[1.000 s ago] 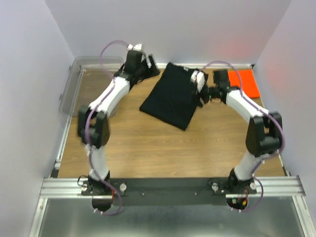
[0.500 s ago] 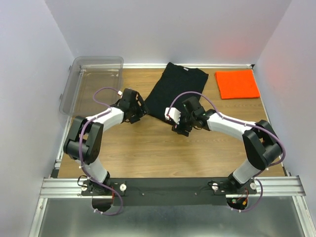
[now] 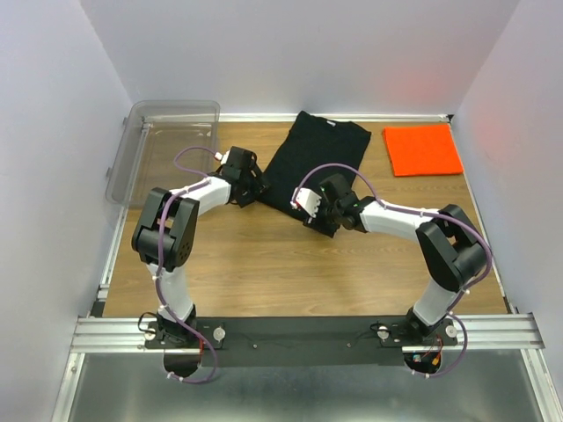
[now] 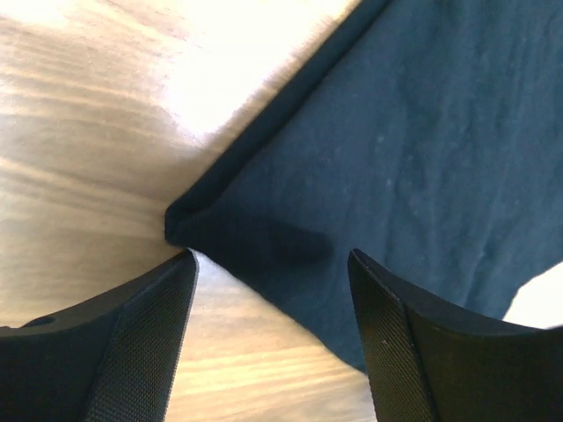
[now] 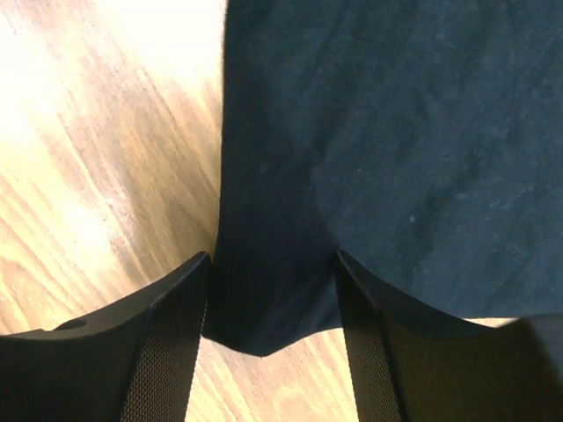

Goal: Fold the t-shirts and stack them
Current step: Fold the tshirt

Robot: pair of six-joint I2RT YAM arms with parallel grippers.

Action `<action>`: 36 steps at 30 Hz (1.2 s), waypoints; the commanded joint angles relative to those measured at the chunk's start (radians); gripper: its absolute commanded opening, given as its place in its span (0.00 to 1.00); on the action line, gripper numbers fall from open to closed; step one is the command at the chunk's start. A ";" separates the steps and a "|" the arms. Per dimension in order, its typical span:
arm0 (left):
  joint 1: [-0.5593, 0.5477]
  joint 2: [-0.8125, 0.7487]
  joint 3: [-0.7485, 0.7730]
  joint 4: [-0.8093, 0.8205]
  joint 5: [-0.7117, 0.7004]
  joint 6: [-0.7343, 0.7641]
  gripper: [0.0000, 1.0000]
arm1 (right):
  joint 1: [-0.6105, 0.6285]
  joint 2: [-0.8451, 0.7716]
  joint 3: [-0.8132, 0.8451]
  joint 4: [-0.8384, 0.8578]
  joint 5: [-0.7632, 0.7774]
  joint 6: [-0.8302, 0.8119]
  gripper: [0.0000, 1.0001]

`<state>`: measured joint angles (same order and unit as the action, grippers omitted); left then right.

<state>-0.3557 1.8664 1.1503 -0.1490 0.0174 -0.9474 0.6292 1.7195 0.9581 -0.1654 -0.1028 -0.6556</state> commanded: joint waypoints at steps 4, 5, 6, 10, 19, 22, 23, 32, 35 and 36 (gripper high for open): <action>-0.005 0.082 0.055 -0.041 -0.027 -0.001 0.59 | 0.007 0.051 0.002 -0.003 0.071 0.020 0.58; -0.005 0.088 0.063 -0.044 -0.033 0.001 0.56 | 0.007 0.049 0.001 -0.003 0.068 0.022 0.55; -0.005 0.094 0.068 -0.047 -0.037 0.004 0.50 | 0.007 0.046 -0.001 -0.005 0.060 0.024 0.54; -0.003 0.112 0.072 -0.052 -0.037 0.025 0.33 | 0.007 0.038 -0.004 -0.014 0.041 0.024 0.43; -0.012 -0.041 -0.047 -0.041 0.022 0.102 0.00 | 0.009 -0.030 0.034 -0.274 -0.236 -0.103 0.01; -0.031 -0.142 -0.156 -0.078 0.075 0.119 0.00 | 0.035 -0.080 0.024 -0.419 -0.405 -0.196 0.01; -0.057 -0.168 -0.194 -0.104 0.094 0.111 0.00 | 0.053 -0.113 0.005 -0.495 -0.429 -0.234 0.01; -0.226 -0.691 -0.466 -0.321 0.169 -0.137 0.00 | 0.239 -0.316 0.020 -0.686 -0.591 -0.145 0.00; -0.221 -0.720 -0.411 -0.389 0.098 -0.125 0.00 | 0.239 -0.330 0.037 -0.683 -0.539 -0.105 0.01; -0.218 -0.716 -0.390 -0.392 0.073 -0.105 0.00 | 0.241 -0.327 0.044 -0.678 -0.511 -0.093 0.01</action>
<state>-0.5827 1.1648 0.6968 -0.4572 0.1638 -1.0267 0.8707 1.4105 0.9573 -0.7998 -0.6052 -0.8074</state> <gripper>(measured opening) 0.015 0.014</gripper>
